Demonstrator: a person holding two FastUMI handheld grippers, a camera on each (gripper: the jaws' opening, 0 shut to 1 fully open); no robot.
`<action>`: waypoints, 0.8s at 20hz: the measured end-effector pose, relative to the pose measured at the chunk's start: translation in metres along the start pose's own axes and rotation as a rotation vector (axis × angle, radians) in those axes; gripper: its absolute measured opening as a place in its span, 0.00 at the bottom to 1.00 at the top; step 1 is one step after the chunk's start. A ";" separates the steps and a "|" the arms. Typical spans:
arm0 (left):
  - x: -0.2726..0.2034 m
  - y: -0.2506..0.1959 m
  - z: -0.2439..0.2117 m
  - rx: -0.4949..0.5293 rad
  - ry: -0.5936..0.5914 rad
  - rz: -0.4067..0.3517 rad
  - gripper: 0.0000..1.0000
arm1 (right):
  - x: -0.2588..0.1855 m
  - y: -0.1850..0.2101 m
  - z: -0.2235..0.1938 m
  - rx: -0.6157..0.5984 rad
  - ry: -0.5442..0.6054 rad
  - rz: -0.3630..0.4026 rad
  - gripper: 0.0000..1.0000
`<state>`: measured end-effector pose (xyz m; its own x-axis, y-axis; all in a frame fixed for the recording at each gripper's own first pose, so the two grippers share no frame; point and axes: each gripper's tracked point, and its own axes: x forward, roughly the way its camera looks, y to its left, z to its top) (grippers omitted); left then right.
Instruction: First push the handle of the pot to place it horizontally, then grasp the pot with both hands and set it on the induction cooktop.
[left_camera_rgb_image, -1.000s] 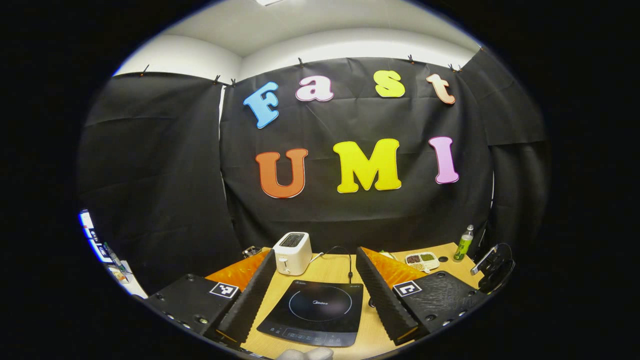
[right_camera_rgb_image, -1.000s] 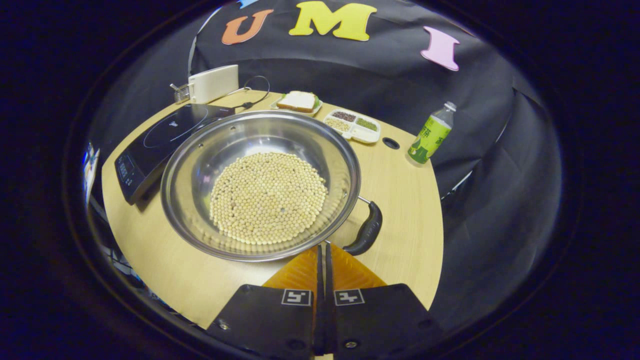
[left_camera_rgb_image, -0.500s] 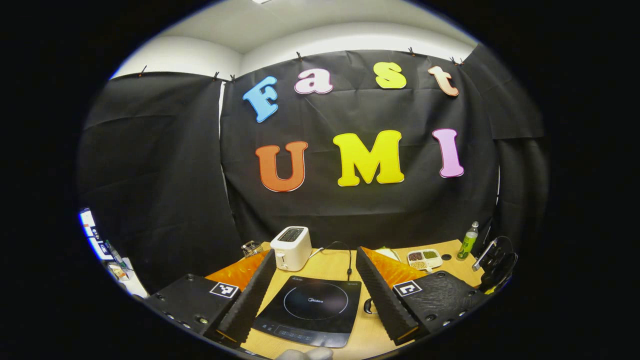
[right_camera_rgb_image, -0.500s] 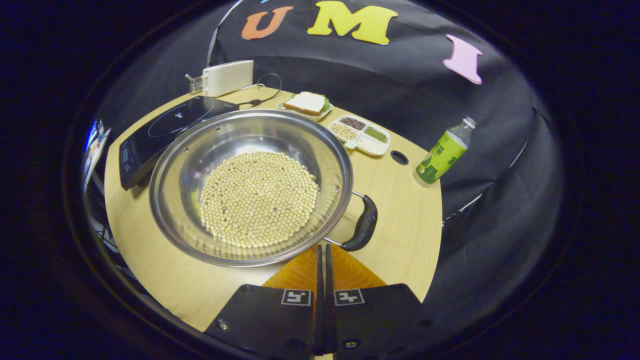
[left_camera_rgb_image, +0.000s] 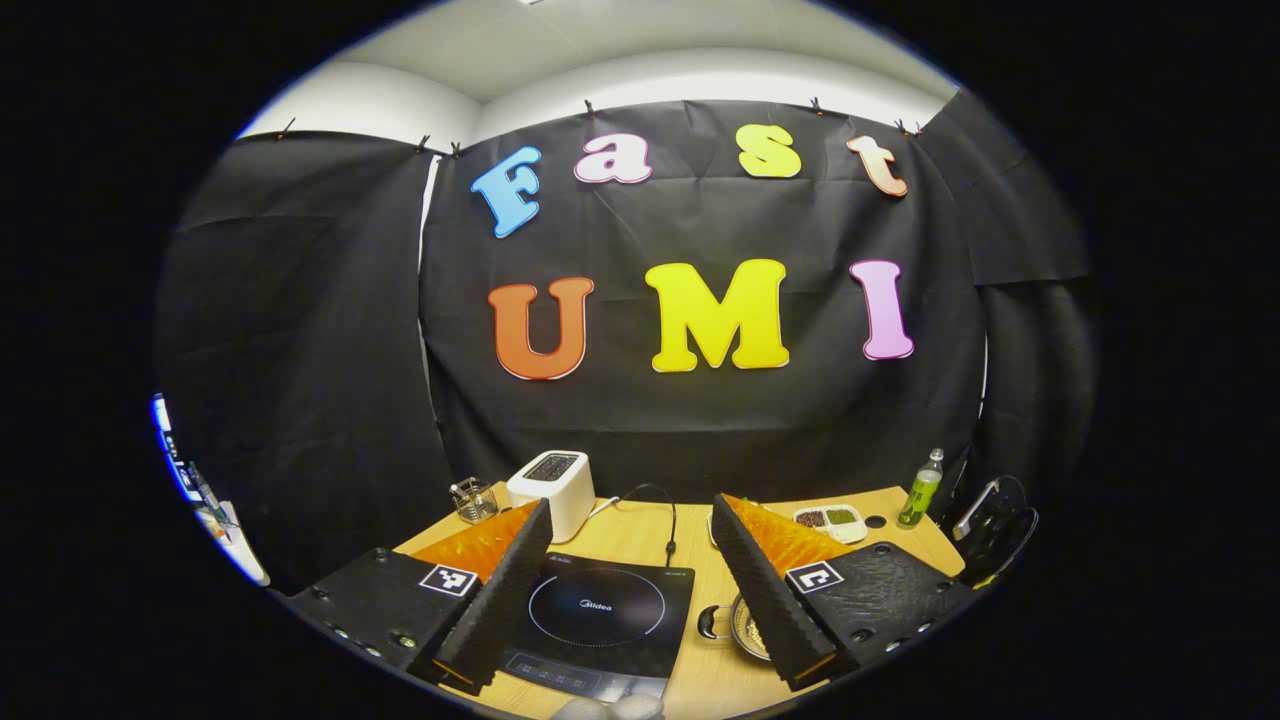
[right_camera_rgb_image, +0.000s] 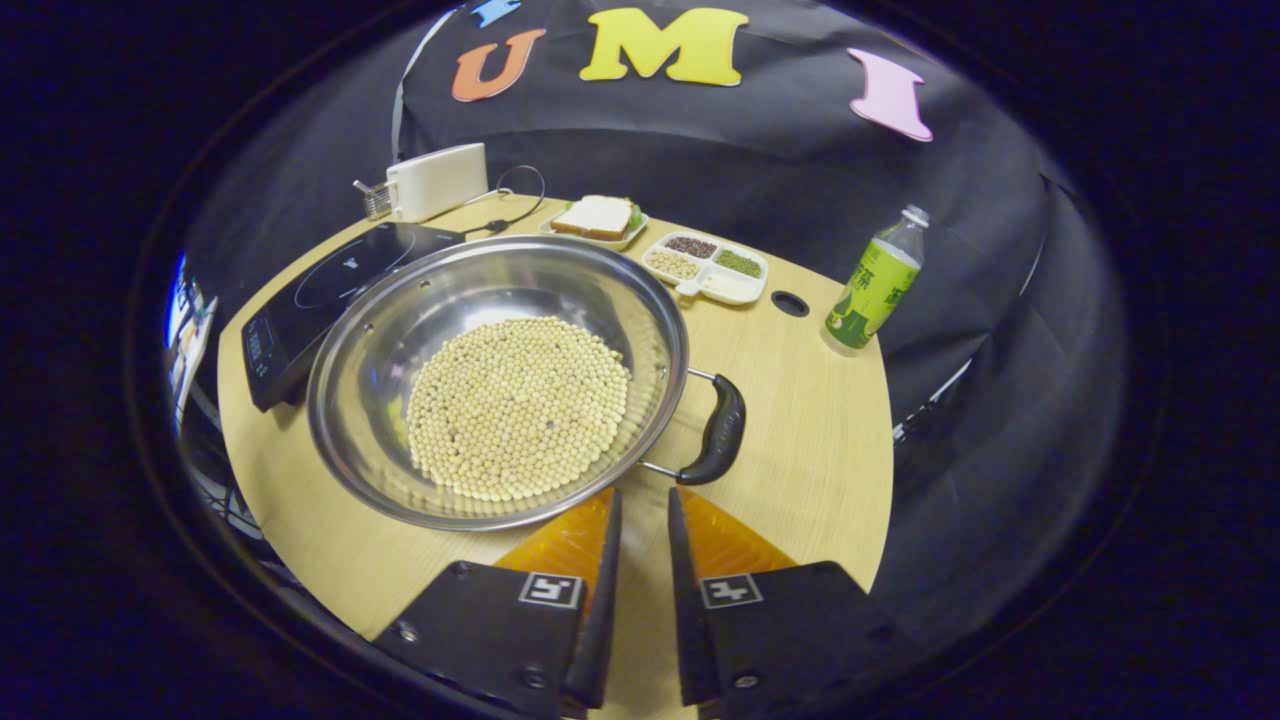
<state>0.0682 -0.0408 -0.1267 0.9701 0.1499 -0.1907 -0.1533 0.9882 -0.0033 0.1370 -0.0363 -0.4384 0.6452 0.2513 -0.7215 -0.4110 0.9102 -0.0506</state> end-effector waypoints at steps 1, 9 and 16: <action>0.005 -0.003 -0.010 -0.005 0.013 -0.009 0.96 | -0.005 -0.002 -0.001 0.011 -0.010 -0.009 0.48; 0.045 -0.029 -0.087 0.020 0.118 -0.067 0.97 | -0.038 -0.019 0.029 0.150 -0.125 -0.092 0.86; 0.083 -0.073 -0.151 0.054 0.229 -0.132 0.97 | -0.008 -0.025 0.043 0.222 -0.124 -0.135 0.85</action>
<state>0.1314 -0.1050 -0.2906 0.9124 0.0143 -0.4091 -0.0118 0.9999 0.0086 0.1698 -0.0470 -0.4018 0.7640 0.1489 -0.6278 -0.1737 0.9846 0.0221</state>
